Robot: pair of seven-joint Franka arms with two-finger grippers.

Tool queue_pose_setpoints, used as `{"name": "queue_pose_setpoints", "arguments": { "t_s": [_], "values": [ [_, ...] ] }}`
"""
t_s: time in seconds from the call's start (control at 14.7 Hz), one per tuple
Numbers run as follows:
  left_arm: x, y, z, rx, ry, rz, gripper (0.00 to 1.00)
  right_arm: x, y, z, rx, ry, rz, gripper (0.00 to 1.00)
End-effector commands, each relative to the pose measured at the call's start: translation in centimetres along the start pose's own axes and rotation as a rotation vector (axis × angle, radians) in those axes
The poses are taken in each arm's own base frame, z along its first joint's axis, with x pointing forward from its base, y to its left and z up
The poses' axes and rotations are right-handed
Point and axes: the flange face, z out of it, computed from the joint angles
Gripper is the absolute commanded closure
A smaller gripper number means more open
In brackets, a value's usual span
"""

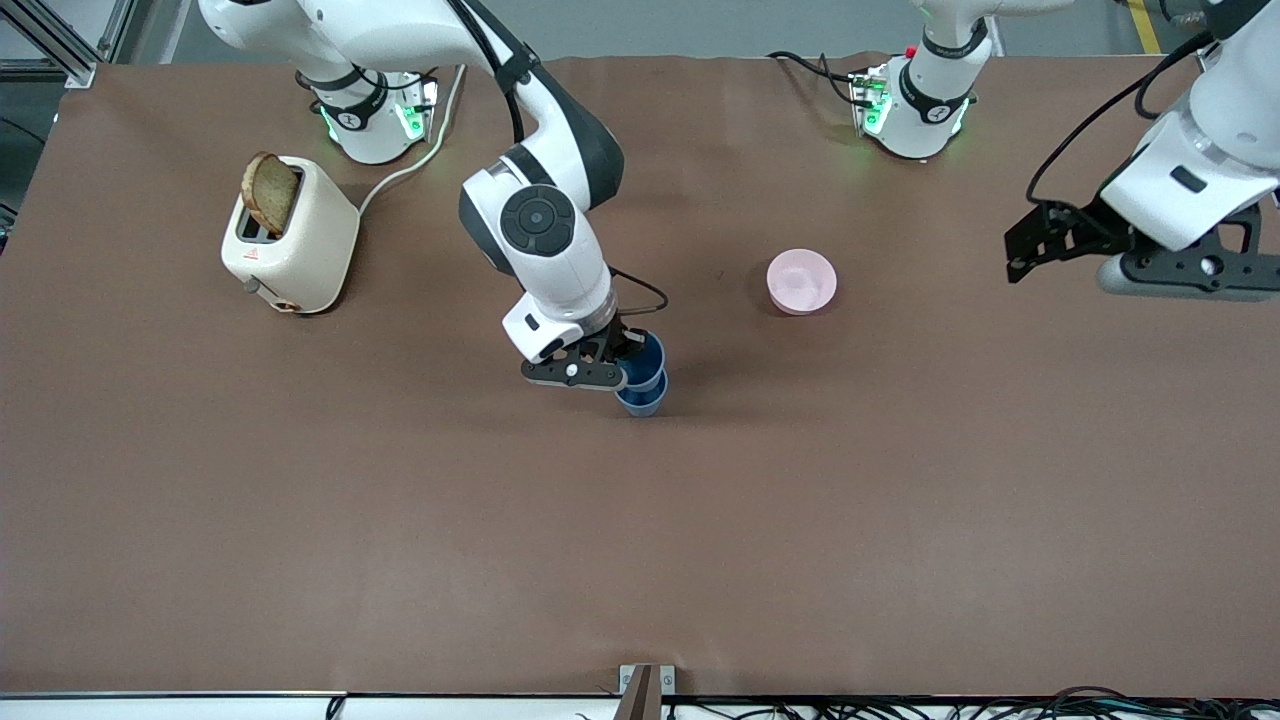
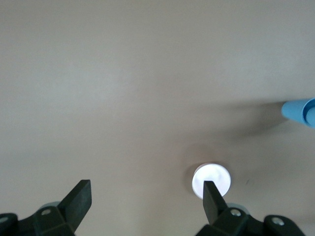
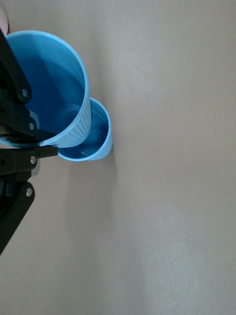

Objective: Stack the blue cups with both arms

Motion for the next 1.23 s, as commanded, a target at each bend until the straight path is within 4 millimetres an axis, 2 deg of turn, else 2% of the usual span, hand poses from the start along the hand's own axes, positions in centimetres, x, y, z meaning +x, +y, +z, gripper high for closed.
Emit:
{"name": "queue_pose_setpoints", "arguments": {
  "t_s": [0.0, 0.14, 0.34, 0.48, 0.68, 0.75, 0.82, 0.95, 1.16],
  "values": [
    [-3.8, -0.1, 0.3, -0.012, -0.002, 0.012, 0.0, -0.1, -0.5, -0.6, 0.009, 0.005, -0.002, 0.98],
    [-3.9, -0.6, 0.4, -0.01, -0.002, 0.019, 0.0, 0.3, -0.1, -0.2, 0.003, 0.003, 0.001, 0.98],
    [-3.9, -1.1, -0.5, 0.012, 0.013, 0.026, 0.0, 0.7, 0.1, 0.3, 0.004, 0.005, 0.006, 0.97],
    [-3.8, -1.6, -0.7, 0.027, 0.019, 0.023, 0.0, 0.6, -0.2, 1.5, 0.009, 0.015, 0.005, 0.97],
    [-3.8, -2.3, -0.7, 0.027, 0.022, 0.014, 0.0, 0.5, -0.4, 1.8, 0.01, 0.018, 0.0, 0.95],
    [-3.7, -2.6, -0.7, 0.027, 0.019, 0.011, 0.0, 0.4, -0.5, 1.8, 0.01, 0.018, -0.002, 0.89],
    [-3.5, -2.8, -0.5, 0.025, 0.019, 0.006, 0.0, 0.4, -0.5, 1.8, 0.01, 0.018, -0.002, 0.78],
    [-3.2, -2.8, -0.1, 0.02, 0.017, 0.005, 0.0, 0.4, -0.4, 1.9, 0.008, 0.015, -0.003, 0.4],
    [-3.1, -2.6, -0.2, 0.007, 0.019, 0.006, 0.0, 0.6, -0.3, 0.6, 0.013, 0.024, -0.002, 0.04]
  ]
}}
